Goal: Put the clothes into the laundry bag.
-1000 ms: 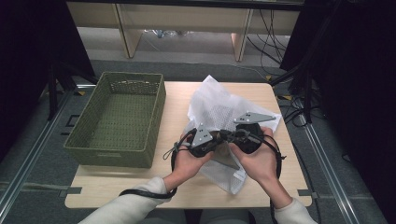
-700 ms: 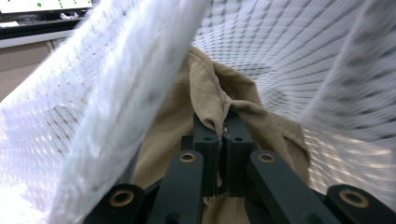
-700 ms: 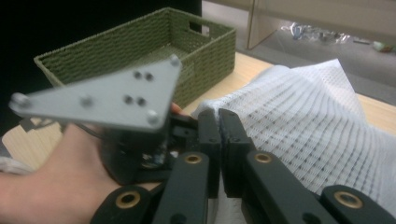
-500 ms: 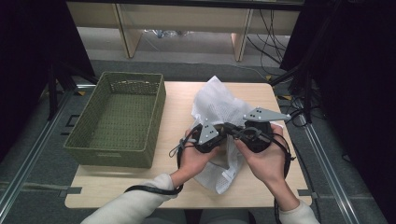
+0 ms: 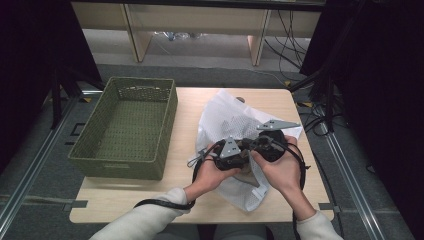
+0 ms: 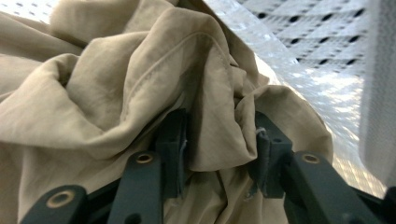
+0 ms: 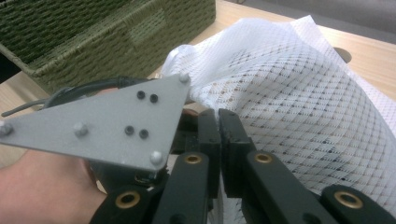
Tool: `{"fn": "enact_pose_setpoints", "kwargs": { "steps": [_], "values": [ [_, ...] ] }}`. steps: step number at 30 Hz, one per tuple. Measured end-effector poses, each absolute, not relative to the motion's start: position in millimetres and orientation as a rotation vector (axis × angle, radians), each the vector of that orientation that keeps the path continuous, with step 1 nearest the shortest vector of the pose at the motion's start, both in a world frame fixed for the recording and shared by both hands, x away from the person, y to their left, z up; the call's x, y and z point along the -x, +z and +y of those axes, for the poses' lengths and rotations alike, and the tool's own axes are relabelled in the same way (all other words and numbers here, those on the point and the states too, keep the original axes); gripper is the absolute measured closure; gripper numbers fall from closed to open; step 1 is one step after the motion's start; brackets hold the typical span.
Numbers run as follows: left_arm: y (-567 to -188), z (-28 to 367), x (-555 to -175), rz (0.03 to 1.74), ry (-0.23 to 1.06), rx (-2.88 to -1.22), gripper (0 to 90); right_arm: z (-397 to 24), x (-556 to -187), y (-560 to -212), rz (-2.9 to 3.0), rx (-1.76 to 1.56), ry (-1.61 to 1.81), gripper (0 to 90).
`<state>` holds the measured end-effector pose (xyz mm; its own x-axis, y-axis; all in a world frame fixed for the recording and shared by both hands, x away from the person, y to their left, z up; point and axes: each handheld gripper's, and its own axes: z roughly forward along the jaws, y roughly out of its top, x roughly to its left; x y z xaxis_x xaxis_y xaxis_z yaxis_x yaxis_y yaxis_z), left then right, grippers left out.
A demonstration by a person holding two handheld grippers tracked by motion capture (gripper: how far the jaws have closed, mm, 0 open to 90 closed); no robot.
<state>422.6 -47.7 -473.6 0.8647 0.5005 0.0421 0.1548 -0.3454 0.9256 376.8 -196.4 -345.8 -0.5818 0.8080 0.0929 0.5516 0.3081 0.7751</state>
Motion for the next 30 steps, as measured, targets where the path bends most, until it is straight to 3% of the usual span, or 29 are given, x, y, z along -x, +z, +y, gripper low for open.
{"fn": "enact_pose_setpoints", "kwargs": {
  "steps": [10, 15, 24, 30],
  "values": [
    [-470.1, -36.7, -409.7, 0.423, 0.381, -2.01, 42.9, -199.9, -379.2, -349.8, 2.251, -1.239, 1.14, 89.8],
    [-470.0, -26.4, -397.4, 0.474, 0.409, -2.027, 42.3, -201.7, -379.3, -347.2, 2.253, -1.209, 1.128, 89.8],
    [-474.9, -9.2, -380.2, 0.559, 0.381, -2.074, 48.3, -199.0, -379.4, -347.9, 2.26, -1.201, 1.137, 89.8],
    [-475.5, -6.9, -376.1, 0.556, 0.393, -2.102, 68.5, -198.9, -379.3, -347.7, 2.267, -1.2, 1.133, 89.8]
  ]
}}
